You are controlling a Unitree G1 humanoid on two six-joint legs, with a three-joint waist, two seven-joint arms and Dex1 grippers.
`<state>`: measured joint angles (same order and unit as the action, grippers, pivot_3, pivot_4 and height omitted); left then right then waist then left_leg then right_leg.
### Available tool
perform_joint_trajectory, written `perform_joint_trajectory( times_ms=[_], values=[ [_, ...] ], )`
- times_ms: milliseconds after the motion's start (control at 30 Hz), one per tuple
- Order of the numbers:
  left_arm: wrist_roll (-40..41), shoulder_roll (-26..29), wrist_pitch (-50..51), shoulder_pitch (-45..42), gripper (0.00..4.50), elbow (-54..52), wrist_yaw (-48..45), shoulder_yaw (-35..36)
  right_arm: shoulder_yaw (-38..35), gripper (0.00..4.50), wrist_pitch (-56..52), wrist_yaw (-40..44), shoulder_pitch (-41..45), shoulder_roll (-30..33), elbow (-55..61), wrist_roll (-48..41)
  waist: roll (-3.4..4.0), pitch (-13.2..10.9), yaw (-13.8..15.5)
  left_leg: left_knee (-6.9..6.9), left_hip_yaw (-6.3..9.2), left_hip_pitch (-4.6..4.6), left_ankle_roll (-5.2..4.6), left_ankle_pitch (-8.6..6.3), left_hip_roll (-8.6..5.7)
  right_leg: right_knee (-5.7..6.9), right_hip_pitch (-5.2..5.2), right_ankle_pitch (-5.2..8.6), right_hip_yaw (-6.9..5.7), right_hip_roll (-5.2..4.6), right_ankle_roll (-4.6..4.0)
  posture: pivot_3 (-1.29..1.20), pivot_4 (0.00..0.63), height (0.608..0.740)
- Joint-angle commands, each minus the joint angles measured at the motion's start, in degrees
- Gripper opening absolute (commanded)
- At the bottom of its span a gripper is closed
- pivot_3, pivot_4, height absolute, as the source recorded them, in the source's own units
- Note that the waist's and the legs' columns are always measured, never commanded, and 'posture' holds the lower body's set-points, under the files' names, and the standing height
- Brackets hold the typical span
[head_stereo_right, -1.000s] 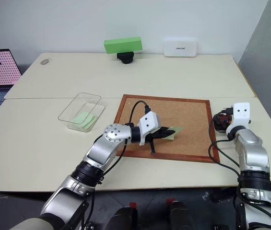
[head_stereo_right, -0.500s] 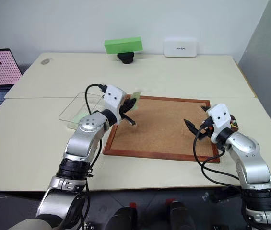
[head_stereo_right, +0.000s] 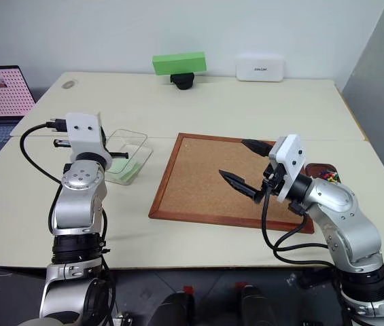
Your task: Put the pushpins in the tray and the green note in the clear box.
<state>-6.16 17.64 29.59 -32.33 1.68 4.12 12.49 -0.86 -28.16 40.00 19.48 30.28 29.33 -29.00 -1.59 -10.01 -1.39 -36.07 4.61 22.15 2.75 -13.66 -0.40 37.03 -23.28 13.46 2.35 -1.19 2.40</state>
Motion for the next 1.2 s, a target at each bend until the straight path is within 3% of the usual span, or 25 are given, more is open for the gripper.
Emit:
perform_joint_trajectory(
  times_ms=[33,233,333,867,967,1067,1200],
  values=[
    [0.4,0.2,0.9,-2.7,0.00,2.1,2.7,2.2,0.9,4.49,-1.7,0.6,1.9,0.2,3.4,-2.8,-0.01,0.0,-0.1,0.00,-0.01,0.00,0.00,0.00,0.00,0.00,0.00,0.00,0.00,0.00,-0.01,0.00,0.150,0.740],
    [0.8,0.3,1.4,-2.2,0.00,2.5,2.2,1.5,1.5,4.49,-2.9,0.3,1.3,0.3,4.4,-3.9,-0.01,0.0,-0.1,0.01,0.00,0.00,0.01,0.00,0.02,0.01,0.00,-0.03,0.00,0.01,-0.05,0.00,0.150,0.740],
    [2.1,-0.5,2.1,-1.8,0.47,2.2,1.3,1.3,1.4,4.50,-2.9,0.2,1.3,0.4,4.2,-3.9,-0.02,0.0,-0.1,0.00,0.00,0.00,0.01,0.00,0.02,0.03,0.00,-0.04,0.00,0.01,-0.06,0.00,0.150,0.740],
    [4.9,-1.3,-0.2,-2.3,3.93,3.1,-1.7,0.5,2.6,4.50,-1.3,-1.6,-1.0,0.1,1.8,0.8,-0.02,0.0,-0.2,0.00,-0.01,-0.01,0.01,0.00,0.02,0.04,-0.01,-0.04,0.00,0.01,-0.06,0.00,0.150,0.740],
    [10.9,-3.8,0.2,0.1,4.43,-1.8,-9.6,-1.9,1.4,4.50,-2.9,-11.2,-2.3,-2.7,-1.0,6.5,-0.07,0.0,-0.1,0.00,-0.01,-0.01,0.01,0.00,0.01,0.04,-0.01,-0.06,0.00,0.00,-0.11,0.00,0.150,0.740],
    [14.1,-6.8,2.2,5.6,4.43,-8.2,-13.5,-5.9,0.6,4.50,-6.0,-22.2,-4.5,-6.8,-1.5,12.3,-0.06,0.0,-0.1,0.01,-0.03,0.00,0.03,0.00,0.02,0.04,-0.01,-0.13,0.02,-0.03,-0.22,0.00,0.150,0.740],
    [11.9,-9.7,-0.2,14.4,4.43,-15.4,-13.5,-12.6,2.3,4.50,-6.5,-30.9,-8.1,-10.7,-1.0,19.6,-0.04,0.0,-0.1,0.01,-0.05,0.01,0.17,-0.05,0.04,0.08,-0.05,-0.14,0.09,-0.09,-0.24,0.00,0.150,0.740]
  ],
)
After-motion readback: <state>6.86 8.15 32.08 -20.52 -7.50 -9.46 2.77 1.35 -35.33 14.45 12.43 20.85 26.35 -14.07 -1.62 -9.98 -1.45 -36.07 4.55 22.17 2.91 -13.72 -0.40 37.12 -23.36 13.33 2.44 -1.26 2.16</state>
